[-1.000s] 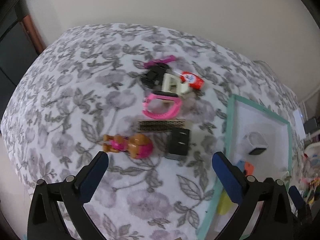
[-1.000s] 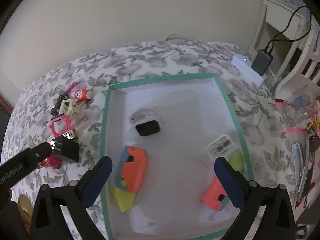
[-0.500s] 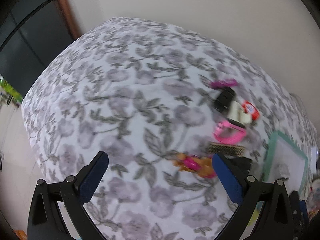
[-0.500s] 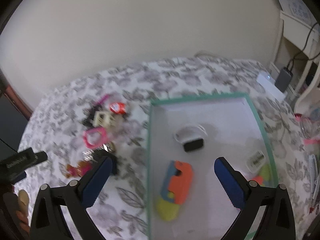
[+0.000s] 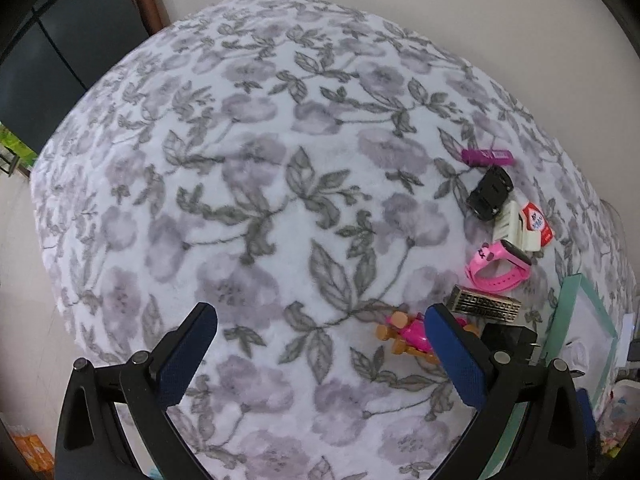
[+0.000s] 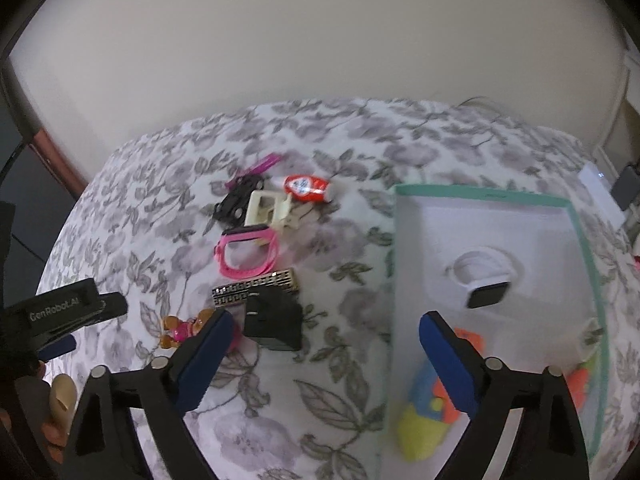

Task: Organize rigid objects
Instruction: 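Move the left tool to the pink-brown toy figure while the right tool approaches the black charger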

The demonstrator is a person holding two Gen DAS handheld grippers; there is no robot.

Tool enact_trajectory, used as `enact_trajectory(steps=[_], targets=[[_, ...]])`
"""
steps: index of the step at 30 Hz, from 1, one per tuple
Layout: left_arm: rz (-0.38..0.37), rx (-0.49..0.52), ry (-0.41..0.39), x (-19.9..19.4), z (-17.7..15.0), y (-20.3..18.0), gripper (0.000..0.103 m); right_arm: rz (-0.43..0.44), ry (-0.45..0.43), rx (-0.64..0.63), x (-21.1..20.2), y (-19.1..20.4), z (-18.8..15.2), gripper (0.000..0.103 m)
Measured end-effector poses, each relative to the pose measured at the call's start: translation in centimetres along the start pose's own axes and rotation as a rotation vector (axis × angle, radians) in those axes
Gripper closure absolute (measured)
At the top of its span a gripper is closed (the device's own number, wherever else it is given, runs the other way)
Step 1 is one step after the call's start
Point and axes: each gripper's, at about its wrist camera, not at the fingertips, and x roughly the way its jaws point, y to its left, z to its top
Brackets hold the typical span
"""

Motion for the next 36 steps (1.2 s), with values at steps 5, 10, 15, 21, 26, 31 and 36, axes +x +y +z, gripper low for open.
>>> enact_trajectory(steps=[5,10,15,21,26,31,36], targets=[[-0.064,0.009,0.026,0.9,0.1,-1.0,0.000,0.029,0.032,-0.018,1.8,1.3,-0.2,0.020],[-0.128,0.010,0.072,2.1,0.0,-1.9,0.000,0.029,0.057,-0.041,3.4,2.3,-0.3,0.033],[-0.186,0.017,0.119,3.2,-0.3,-2.6,0.000,0.034,0.071,-0.051,4.4,2.8,-0.4,0.041],[-0.179,0.066,0.153,4.5,-1.1,-4.4,0.000,0.039,0.080,-0.047,5.3,2.7,-0.6,0.054],[-0.191,0.076,0.167,5.2,-1.2,-5.2,0.000,0.054,0.085,-0.021,5.9,2.3,-0.8,0.063],[-0.204,0.061,0.177,5.8,-1.3,-5.4,0.000,0.084,0.094,0.008,6.4,1.9,-0.9,0.071],[-0.196,0.081,0.166,5.6,-1.6,-5.7,0.002,0.093,0.093,0.011,6.5,1.8,-0.9,0.071]])
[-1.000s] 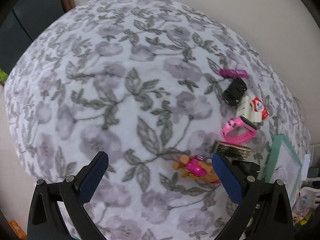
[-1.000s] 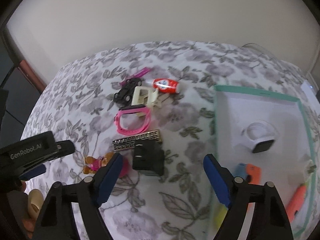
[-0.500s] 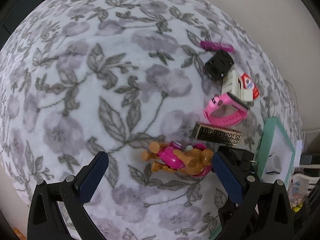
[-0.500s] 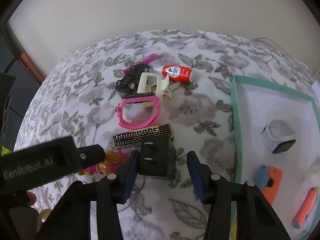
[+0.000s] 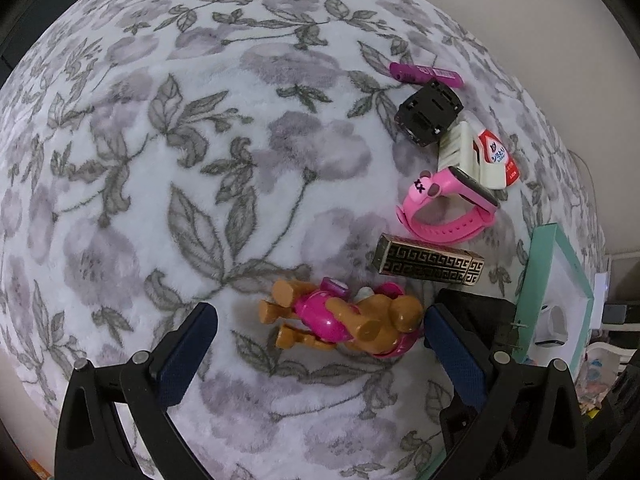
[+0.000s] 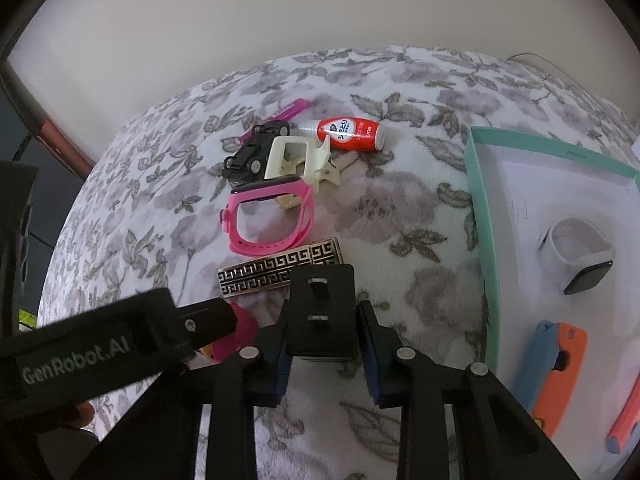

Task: Organize rigid objects
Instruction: 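Move the left tool to the pink-brown toy figure while the right tool approaches the black charger, then grasp the toy figure with the left tool while the right tool grasps the black charger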

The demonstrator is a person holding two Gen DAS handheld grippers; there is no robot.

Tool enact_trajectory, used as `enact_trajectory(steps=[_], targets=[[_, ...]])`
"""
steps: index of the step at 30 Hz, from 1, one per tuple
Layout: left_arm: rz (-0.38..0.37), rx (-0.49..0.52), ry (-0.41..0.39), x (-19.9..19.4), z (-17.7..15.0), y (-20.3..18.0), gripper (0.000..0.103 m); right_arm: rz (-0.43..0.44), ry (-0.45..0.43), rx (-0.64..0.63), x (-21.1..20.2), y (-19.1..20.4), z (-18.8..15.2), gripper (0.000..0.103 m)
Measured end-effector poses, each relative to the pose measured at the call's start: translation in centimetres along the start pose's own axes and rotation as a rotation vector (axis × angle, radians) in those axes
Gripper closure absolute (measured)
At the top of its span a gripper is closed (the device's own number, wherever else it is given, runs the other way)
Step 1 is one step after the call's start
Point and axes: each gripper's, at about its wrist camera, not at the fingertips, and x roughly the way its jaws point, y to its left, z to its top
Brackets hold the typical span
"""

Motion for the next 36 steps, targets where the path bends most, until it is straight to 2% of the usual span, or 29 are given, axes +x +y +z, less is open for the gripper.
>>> enact_trajectory(steps=[2,4,8,12,16,25,30,36], targets=[[-0.031,-0.008,0.010,0.1,0.0,0.0,0.006,0.000,0.003,0.006,-0.1,-0.2,-0.1,0.071],[-0.053,-0.024,0.020,0.5,-0.1,-0.2,0.017,0.000,0.005,0.011,-0.1,-0.3,-0.1,0.071],[-0.067,-0.034,0.018,0.9,-0.3,-0.8,0.022,0.000,0.009,0.024,-0.2,-0.5,-0.2,0.071],[-0.094,-0.024,0.002,0.8,-0.6,-1.3,0.042,0.005,0.013,0.040,-0.4,-0.9,-0.2,0.071],[-0.086,-0.020,-0.005,0.8,-0.8,-2.0,0.042,0.005,0.016,0.049,-0.5,-1.1,-0.4,0.071],[-0.074,-0.043,-0.001,0.1,-0.7,-0.3,0.042,0.017,0.022,0.065,-0.7,-1.4,-0.6,0.072],[-0.043,-0.036,-0.025,-1.2,-0.5,-0.2,0.042,0.008,0.010,0.080,-1.6,-1.8,-0.2,0.072],[-0.065,-0.036,-0.075,-3.6,-0.2,-0.4,0.042,0.025,-0.016,0.160,-3.5,-3.4,0.6,0.072]])
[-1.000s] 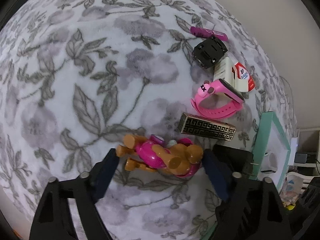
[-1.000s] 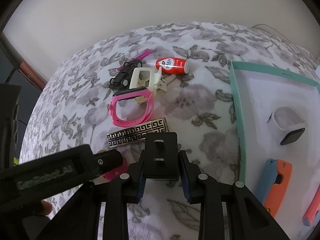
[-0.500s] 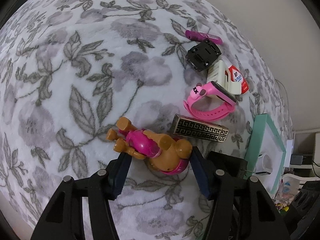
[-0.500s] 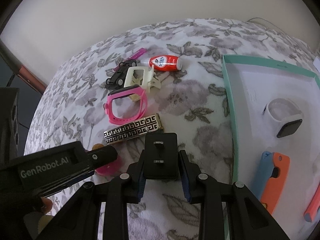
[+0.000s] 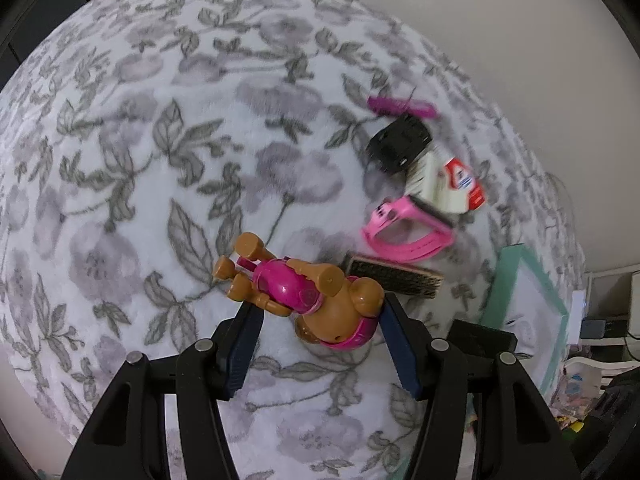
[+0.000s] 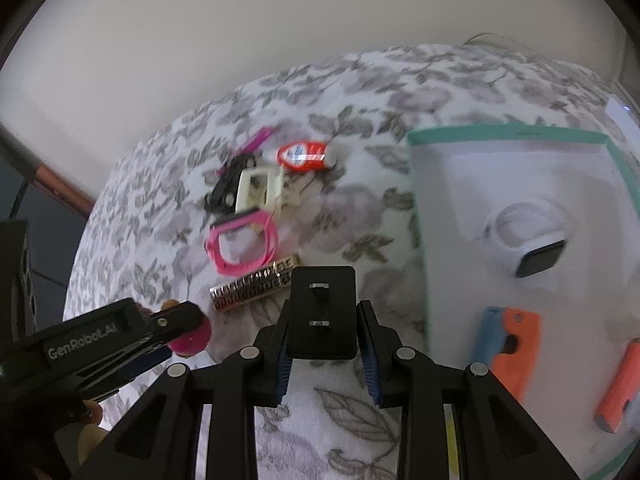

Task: Organize rigid objects
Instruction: 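Grasp the toy figure with the left tool while the right tool grasps the black charger, then carry the toy figure and black charger into the white tray and open both tools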

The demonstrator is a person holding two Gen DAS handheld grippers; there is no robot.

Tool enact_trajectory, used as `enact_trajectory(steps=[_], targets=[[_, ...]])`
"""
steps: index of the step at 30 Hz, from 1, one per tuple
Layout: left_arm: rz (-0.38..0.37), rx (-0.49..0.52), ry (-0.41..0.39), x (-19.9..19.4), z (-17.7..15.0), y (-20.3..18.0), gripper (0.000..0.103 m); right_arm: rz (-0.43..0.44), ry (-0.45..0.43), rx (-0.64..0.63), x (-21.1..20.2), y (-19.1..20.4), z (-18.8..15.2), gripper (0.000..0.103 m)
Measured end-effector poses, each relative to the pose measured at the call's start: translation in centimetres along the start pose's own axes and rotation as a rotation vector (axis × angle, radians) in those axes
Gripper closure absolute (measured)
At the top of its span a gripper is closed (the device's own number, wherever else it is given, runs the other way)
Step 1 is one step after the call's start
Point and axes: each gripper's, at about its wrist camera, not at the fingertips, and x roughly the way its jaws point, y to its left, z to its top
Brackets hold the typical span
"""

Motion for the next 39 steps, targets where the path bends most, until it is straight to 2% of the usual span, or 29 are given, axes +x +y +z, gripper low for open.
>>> enact_trajectory(steps=[5,10,16,20,29,33,39], targets=[[-0.046,0.031,-0.096,-3.9,0.4,-1.5,0.042,0.019,-0.110,0.029,-4.5,-0.7,1.9,0.072],[-0.095,0.090,-0.185,-7.3,0.2,-4.1,0.042,-0.029,-0.225,0.014,-9.8,-1.9,3.8,0.072],[-0.140,0.197,-0.248,-9.3,-1.7,-8.2,0.042,-0.107,-0.310,-0.008,-14.4,-4.5,5.0,0.072],[-0.158,0.273,-0.238,-8.8,-3.6,-11.2,0.042,-0.157,-0.338,0.007,-16.4,-7.2,5.2,0.072],[-0.151,0.444,-0.158,-5.0,-8.7,-16.9,0.042,-0.248,-0.294,0.100,-16.4,-13.8,5.0,0.072],[-0.129,0.507,-0.137,-3.0,-10.6,-18.6,0.042,-0.235,-0.253,0.110,-14.5,-15.2,4.7,0.071],[-0.107,0.537,-0.089,0.4,-12.2,-19.7,0.042,-0.228,-0.164,0.138,-10.4,-17.2,3.7,0.071]])
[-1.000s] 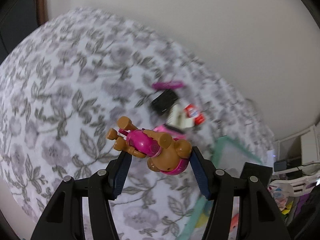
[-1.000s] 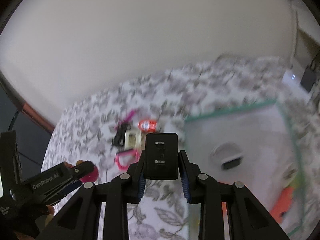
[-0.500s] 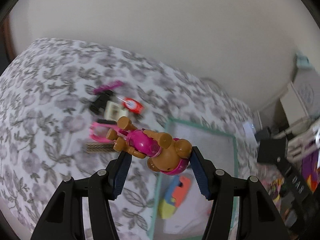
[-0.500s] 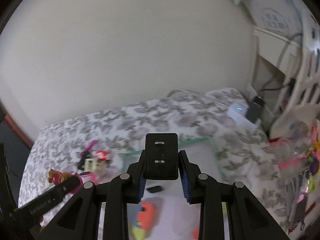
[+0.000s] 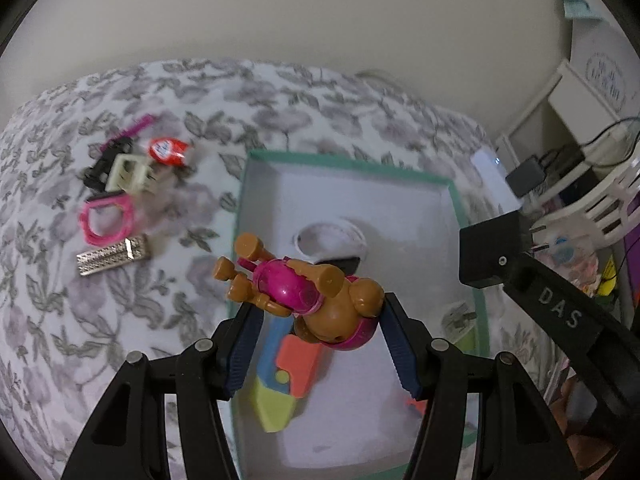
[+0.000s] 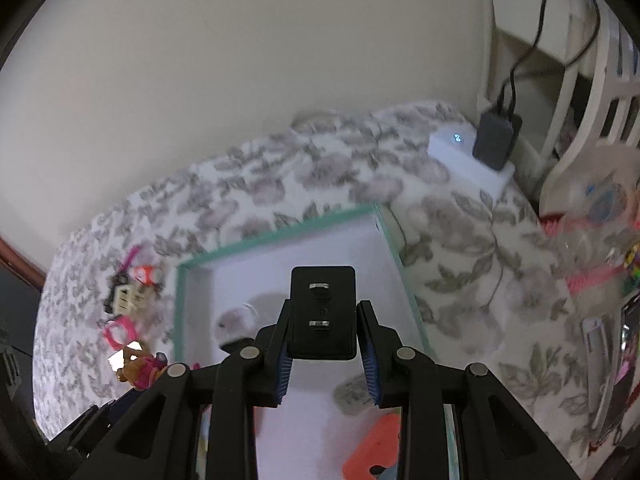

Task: Organize rigid objects
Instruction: 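Carry the toy figure and black charger into the white tray and open both tools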

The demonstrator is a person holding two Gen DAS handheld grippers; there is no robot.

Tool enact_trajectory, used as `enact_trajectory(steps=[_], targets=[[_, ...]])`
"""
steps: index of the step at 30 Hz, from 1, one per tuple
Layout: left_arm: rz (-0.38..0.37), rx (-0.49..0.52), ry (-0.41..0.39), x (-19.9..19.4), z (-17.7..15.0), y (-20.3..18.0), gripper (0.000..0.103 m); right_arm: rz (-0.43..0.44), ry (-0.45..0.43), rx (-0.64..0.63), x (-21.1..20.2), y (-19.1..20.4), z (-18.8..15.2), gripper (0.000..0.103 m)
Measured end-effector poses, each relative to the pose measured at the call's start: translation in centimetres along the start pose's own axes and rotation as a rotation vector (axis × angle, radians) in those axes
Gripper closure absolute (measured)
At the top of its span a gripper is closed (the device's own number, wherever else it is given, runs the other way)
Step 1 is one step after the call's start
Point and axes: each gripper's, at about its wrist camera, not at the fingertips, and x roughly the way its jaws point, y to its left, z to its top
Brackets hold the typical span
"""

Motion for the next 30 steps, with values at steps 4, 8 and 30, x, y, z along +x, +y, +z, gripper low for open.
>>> enact_trajectory(steps=[4,8,30], targets=[[-0.006,0.001,0.010,1.4,-0.3,-0.4,0.042,-0.026,0.020,0.005,1.1,-0.7,-0.5,0.071],[-0.014,-0.003,0.028,2.3,-0.6,-0.6,0.042,-0.057,0.034,0.022,1.8,-1.3,-0.6,0.071],[0.016,0.059,0.061,3.6,-1.3,-1.9,0.041,-0.109,0.088,0.053,2.8,-2.7,-1.0,0.070]])
